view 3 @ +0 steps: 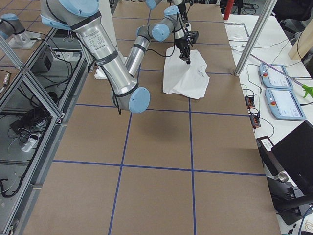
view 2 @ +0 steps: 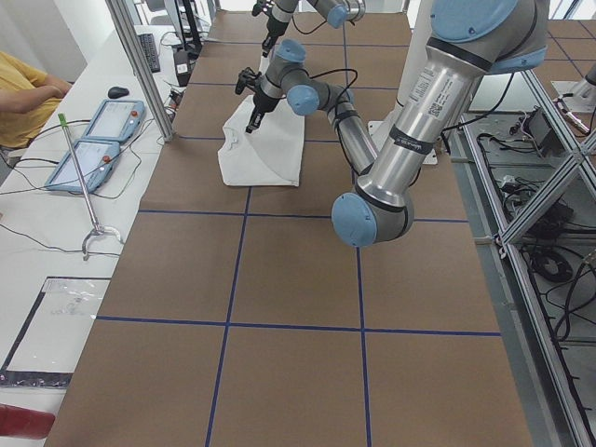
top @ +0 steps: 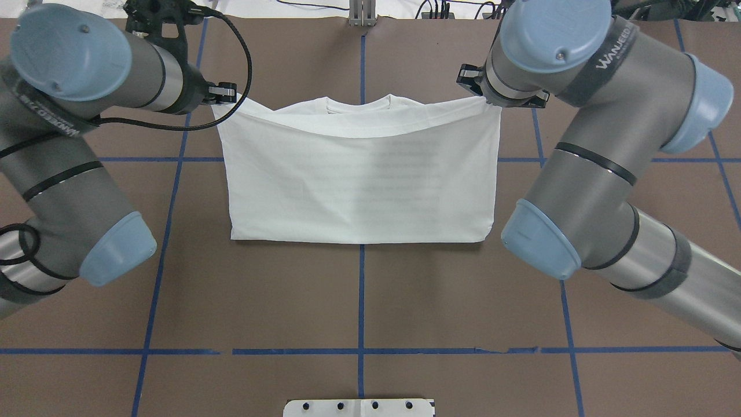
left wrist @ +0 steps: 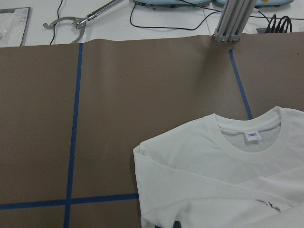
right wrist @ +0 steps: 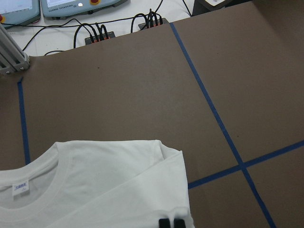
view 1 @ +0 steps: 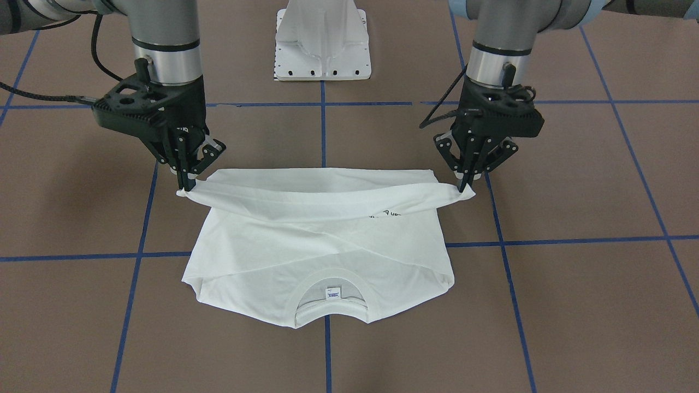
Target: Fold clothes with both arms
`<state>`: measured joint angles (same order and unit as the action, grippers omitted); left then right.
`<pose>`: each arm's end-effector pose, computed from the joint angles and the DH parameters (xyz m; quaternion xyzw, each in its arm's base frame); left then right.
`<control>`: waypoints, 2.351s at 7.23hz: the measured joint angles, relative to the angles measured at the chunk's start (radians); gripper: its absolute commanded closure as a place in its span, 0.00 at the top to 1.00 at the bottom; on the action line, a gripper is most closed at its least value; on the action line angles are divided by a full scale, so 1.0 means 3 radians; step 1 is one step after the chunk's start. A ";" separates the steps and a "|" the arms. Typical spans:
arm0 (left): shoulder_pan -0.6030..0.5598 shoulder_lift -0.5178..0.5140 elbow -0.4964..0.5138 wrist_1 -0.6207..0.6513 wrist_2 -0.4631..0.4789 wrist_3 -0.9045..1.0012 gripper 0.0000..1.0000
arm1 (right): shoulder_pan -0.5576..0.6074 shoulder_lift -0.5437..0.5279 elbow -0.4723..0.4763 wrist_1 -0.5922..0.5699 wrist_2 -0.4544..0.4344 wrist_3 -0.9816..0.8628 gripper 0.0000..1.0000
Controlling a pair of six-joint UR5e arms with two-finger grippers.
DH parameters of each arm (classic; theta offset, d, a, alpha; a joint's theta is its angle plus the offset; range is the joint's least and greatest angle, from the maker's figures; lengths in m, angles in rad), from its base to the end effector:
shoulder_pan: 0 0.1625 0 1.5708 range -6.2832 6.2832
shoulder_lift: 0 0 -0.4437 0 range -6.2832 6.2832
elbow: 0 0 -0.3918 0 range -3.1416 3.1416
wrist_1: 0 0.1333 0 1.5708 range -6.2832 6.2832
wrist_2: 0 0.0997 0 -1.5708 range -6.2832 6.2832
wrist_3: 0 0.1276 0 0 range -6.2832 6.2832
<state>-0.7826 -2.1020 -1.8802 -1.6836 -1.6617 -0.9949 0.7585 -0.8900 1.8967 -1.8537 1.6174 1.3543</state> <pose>0.3733 -0.5428 0.2454 0.2565 0.3820 -0.0708 0.8850 -0.3827 -0.5381 0.2057 0.1465 -0.3229 0.2423 0.9031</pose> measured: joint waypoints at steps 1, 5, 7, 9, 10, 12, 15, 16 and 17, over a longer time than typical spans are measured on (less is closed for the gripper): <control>0.0000 -0.0039 0.0326 -0.0303 0.0057 0.0000 0.00 | 0.0026 0.0060 -0.0288 0.0225 -0.0011 -0.0052 0.00; 0.0051 -0.0251 0.1532 -0.1158 0.0212 0.0056 0.00 | 0.0035 0.0294 -0.1657 0.1214 -0.0055 -0.0147 0.00; 0.0128 -0.0307 0.1751 -0.1400 0.0211 0.0061 0.00 | 0.0030 0.0296 -0.1877 0.1421 -0.0071 -0.0167 0.00; 0.0155 -0.0360 0.1806 -0.1441 0.0207 0.0056 0.04 | 0.0035 0.0288 -0.1908 0.1455 -0.0074 -0.0180 0.04; 0.0157 -0.0370 0.1839 -0.1446 0.0204 0.0060 0.99 | 0.0037 0.0276 -0.1912 0.1459 -0.0077 -0.0189 0.99; 0.0153 -0.0345 0.1846 -0.1546 0.0185 0.0170 1.00 | 0.0033 0.0238 -0.1920 0.1506 -0.0103 -0.0256 1.00; 0.0152 0.0037 0.1370 -0.1698 -0.0041 0.0242 1.00 | 0.0013 0.0020 -0.1774 0.1791 -0.0082 -0.0455 1.00; 0.0206 0.0276 0.1072 -0.1716 -0.0073 0.0165 1.00 | -0.0026 -0.0144 -0.1626 0.1918 -0.0078 -0.0478 1.00; 0.0342 0.0521 0.0824 -0.1780 -0.0077 0.0015 1.00 | -0.0067 -0.0278 -0.1471 0.1994 -0.0079 -0.0485 1.00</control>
<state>-0.6801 -1.9458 -1.6329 -2.2175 -1.6847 -0.9902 0.7384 -0.9734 1.4555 -1.2556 1.5937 1.2089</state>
